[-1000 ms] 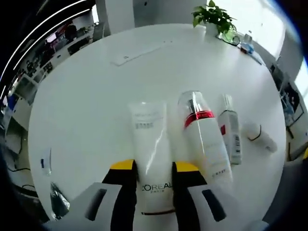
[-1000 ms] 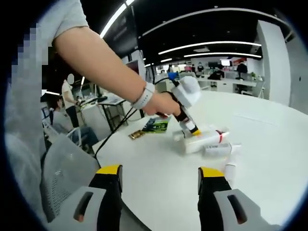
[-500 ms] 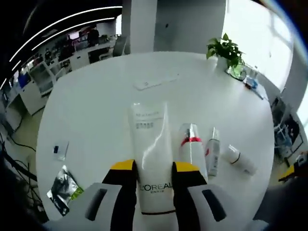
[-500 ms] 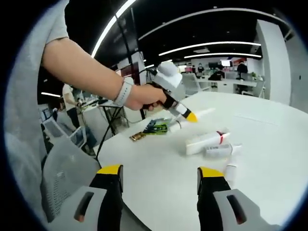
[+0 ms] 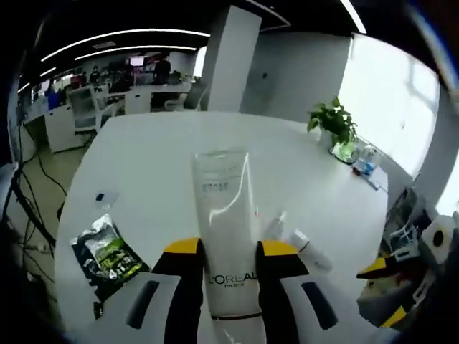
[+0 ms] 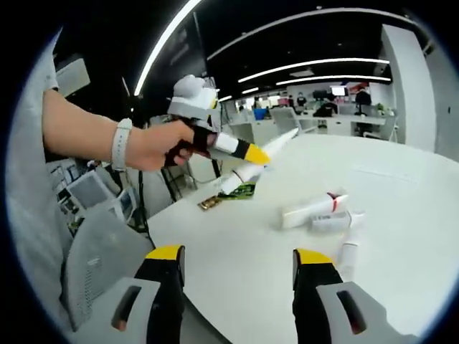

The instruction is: Arrange the skincare products in the storage area until every visible bottle or jar stands upright without overlapping.

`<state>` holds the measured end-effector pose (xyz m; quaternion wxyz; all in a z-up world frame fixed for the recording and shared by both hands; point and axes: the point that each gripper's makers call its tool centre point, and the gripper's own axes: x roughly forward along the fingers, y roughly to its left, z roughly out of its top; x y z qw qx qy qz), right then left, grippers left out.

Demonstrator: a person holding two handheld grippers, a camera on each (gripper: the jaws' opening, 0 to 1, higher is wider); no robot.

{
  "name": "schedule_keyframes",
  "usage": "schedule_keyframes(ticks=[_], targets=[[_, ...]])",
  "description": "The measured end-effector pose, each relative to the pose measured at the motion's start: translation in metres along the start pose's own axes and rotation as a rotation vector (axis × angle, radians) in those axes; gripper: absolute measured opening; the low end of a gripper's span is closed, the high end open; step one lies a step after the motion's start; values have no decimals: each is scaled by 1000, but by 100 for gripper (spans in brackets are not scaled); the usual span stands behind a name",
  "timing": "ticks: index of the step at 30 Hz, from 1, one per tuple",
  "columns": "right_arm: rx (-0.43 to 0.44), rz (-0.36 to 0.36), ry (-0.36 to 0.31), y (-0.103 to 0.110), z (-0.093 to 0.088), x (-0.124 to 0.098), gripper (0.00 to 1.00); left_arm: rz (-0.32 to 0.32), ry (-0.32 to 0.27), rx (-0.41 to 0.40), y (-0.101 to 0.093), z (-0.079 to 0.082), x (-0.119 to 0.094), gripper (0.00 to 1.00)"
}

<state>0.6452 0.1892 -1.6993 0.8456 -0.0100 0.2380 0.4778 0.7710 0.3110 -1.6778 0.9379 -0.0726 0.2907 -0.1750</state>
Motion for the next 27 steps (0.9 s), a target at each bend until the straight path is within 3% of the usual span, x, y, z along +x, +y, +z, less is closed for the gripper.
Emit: schedule_keyframes(ticks=[2,4,17,23,27], targets=[[2,7,0,1,1,-2,55,2,-9,1,-6,-5,-11,24],[3,16,-60,1,14,-6,49,2,-19,-4,-12,-11,-22,24],[-52,60,-26,11,20,-2,57,30,-86,-14,-38,-51,-82,25],[-16,92,-26,16,25,-2,58,36,-121,-27,-43,-67,-103,25],[86,149,-43,24,34,-1,57,36,-138,-36,-48,-77,-113,25]])
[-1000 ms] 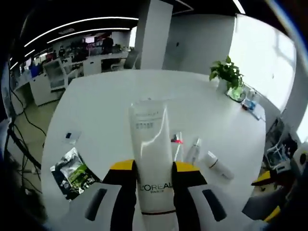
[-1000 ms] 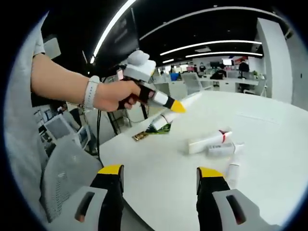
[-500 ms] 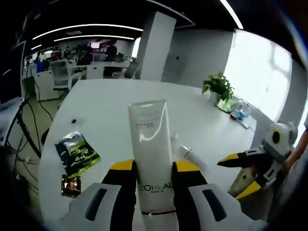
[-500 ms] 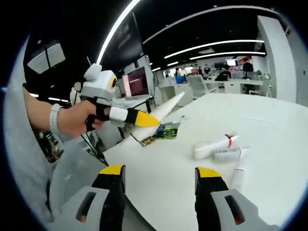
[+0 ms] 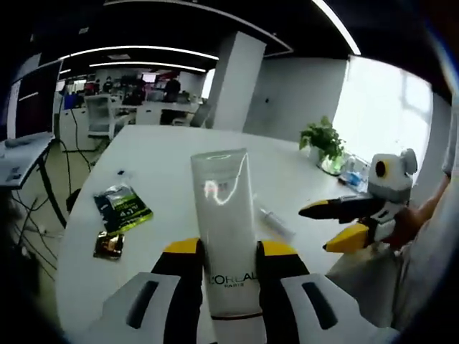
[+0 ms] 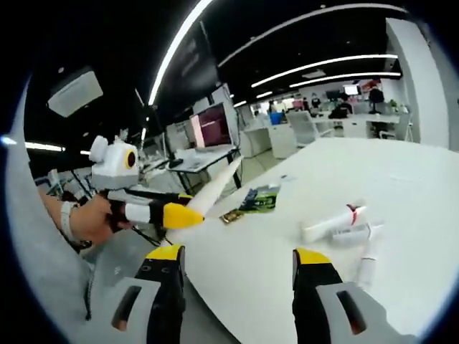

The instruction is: Arrange the skincare products in the storage area until every visible bottle or jar stands upright without overlapping.

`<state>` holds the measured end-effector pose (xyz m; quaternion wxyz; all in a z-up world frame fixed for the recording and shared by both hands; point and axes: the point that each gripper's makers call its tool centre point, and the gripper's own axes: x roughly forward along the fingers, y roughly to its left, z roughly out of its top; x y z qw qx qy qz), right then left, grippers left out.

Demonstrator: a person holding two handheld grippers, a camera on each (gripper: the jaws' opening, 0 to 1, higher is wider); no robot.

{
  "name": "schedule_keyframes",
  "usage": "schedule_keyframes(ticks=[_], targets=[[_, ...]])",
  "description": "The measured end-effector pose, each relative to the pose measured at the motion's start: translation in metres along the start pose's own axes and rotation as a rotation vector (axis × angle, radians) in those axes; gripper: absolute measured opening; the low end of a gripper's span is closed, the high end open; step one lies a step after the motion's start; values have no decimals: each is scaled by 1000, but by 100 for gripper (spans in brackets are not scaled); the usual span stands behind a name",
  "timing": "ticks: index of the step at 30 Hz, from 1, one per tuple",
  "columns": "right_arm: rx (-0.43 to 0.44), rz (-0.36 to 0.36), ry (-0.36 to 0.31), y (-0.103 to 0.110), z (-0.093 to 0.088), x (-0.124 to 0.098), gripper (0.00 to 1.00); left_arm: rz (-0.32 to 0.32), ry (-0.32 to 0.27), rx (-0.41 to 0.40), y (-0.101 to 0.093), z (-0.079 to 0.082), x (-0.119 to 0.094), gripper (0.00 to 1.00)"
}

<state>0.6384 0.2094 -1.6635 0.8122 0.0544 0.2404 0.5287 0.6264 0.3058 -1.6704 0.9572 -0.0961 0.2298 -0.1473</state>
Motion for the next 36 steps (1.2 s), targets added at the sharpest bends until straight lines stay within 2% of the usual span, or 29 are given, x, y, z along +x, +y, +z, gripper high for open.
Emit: schedule_keyframes(ticks=[2,3,4,7,9,12,15,18,20,23,27,32,36], targets=[[67,45,2,6,3,1,53,-6,-3,-1,-4,-3,-2,25],[103,53,-1,7,6,1,50,-32,-15,-5,-11,-5,-4,25],[83,40,-26,4,12,1,49,-55,-38,-22,-18,-6,-4,25],[107,84,-14,13,15,3,50,-86,-31,-21,-32,-14,-6,25],[195,124,-10,20,18,7,51,-109,3,46,-42,-19,-5,25],[312,167,-25,26,23,11,52,-137,-11,39,-50,-16,-4,25],[388,151,-28,21,23,16,50,-140,-23,42,-53,-15,-6,25],[491,145,-38,18,25,19,44,-156,-28,49,-59,-14,-7,25],[484,151,-40,19,25,21,37,-175,-21,72,-66,-17,-7,25],[473,149,-18,22,23,23,23,-194,-2,113,-77,-22,-6,25],[492,148,-5,25,19,26,11,-211,6,141,-87,-25,-5,25],[520,110,23,20,12,28,7,-193,20,193,-82,-30,-4,25],[529,118,27,20,13,24,5,-197,17,236,-86,-32,-3,26]])
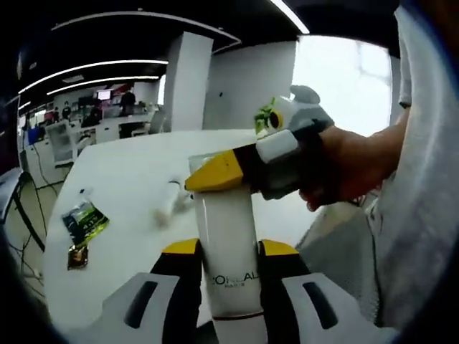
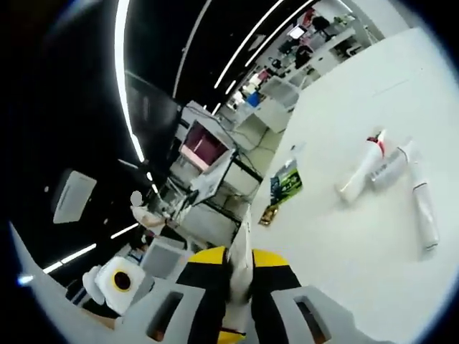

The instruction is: Arrange the skincare products in the storage area until every visible bottle or jar stands upright without overlapping.

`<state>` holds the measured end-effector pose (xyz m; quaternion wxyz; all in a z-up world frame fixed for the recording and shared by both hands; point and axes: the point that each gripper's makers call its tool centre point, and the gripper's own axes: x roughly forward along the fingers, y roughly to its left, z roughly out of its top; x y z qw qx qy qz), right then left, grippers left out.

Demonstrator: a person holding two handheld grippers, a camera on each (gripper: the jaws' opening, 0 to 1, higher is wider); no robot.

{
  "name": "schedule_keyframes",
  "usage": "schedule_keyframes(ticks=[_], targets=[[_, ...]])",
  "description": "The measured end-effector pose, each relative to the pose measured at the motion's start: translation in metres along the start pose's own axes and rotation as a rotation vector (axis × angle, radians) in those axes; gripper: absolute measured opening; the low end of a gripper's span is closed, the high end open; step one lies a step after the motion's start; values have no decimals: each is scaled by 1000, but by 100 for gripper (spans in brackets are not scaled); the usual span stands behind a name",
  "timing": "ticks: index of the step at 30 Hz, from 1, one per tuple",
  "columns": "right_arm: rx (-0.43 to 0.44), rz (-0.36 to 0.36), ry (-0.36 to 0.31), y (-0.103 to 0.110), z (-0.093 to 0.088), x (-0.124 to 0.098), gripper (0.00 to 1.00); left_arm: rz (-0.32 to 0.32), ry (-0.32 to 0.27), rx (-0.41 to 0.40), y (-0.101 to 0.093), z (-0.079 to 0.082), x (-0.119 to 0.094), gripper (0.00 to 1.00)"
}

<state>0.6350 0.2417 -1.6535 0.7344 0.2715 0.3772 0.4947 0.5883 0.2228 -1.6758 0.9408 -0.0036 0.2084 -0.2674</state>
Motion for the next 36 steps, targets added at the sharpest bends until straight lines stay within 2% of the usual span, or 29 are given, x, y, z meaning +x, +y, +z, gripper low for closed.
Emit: schedule_keyframes(ticks=[2,5,8,11,14,18,25,27,36], targets=[[-27,10,-8,3,3,-2,4,-2,-16,35,-2,3,1,27],[-75,31,0,8,3,-3,3,-16,-27,20,-1,5,2,27],[-205,52,23,16,2,-3,3,-27,-29,7,0,5,2,27],[-237,64,35,20,1,-2,2,-42,-48,-33,0,8,0,26],[-248,83,42,20,4,-4,2,-58,-106,-52,1,18,-2,26],[-357,106,93,22,0,-7,2,-88,-94,-90,0,15,-2,25],[-521,213,147,42,0,-16,2,-170,-71,-122,-13,11,0,35],[-558,250,160,48,-1,-17,2,-210,-63,-139,-18,10,0,33],[-672,391,241,72,-17,-24,2,-263,-70,-170,-26,12,-1,31]])
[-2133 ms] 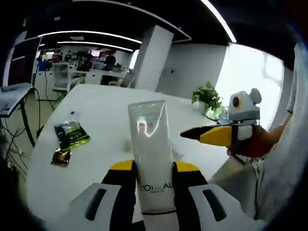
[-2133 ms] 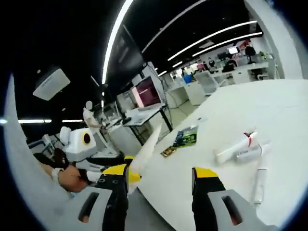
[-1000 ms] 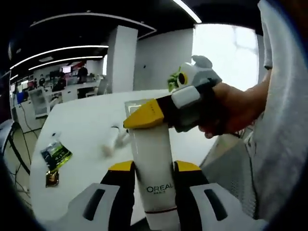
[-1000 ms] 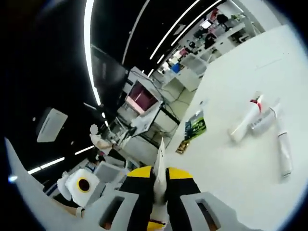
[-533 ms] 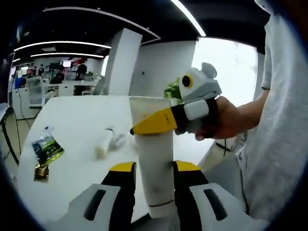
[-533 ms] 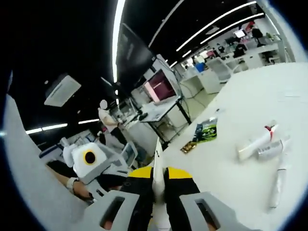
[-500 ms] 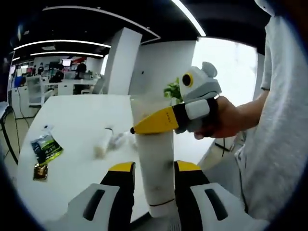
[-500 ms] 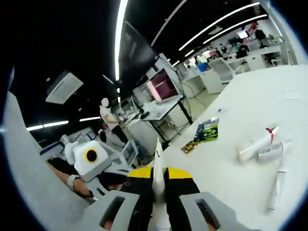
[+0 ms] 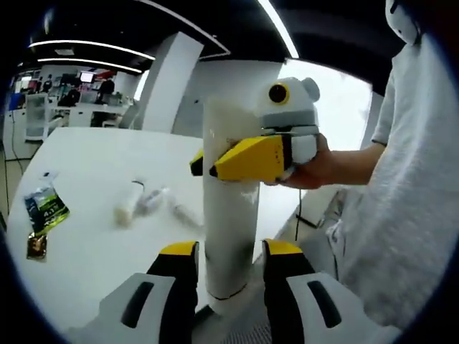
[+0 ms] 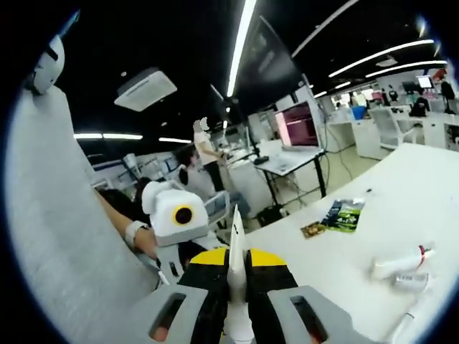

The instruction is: Arrange the skincare products in the storage area until every visible bottle or jar stands upright without overlapping.

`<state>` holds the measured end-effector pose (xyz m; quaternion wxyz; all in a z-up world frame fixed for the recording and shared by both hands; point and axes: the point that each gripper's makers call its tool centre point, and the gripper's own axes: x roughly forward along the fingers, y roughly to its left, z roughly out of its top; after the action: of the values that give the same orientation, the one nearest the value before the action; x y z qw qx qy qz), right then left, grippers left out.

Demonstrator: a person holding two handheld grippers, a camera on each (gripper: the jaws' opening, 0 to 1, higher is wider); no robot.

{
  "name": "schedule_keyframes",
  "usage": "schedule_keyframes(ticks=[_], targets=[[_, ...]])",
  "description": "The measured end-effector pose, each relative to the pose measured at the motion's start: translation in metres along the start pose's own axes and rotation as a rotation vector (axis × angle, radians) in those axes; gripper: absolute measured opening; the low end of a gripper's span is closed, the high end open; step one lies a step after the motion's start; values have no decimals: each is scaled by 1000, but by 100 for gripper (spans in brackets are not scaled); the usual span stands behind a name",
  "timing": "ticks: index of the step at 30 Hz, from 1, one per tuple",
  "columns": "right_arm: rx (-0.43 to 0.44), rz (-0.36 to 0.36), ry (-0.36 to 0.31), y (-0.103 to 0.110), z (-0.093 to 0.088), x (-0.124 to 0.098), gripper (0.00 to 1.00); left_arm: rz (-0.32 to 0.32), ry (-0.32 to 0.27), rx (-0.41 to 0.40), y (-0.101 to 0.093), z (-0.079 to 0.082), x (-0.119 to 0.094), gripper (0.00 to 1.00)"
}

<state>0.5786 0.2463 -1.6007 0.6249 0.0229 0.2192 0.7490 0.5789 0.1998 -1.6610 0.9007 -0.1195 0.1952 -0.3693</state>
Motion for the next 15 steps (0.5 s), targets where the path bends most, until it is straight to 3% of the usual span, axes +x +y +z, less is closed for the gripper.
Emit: schedule_keyframes(ticks=[8,15], targets=[[-20,127,20,23,-3,6,2,-75,-6,14,-13,1,2,30],[-10,199,13,32,-3,5,3,-155,-2,34,-26,-1,0,22]])
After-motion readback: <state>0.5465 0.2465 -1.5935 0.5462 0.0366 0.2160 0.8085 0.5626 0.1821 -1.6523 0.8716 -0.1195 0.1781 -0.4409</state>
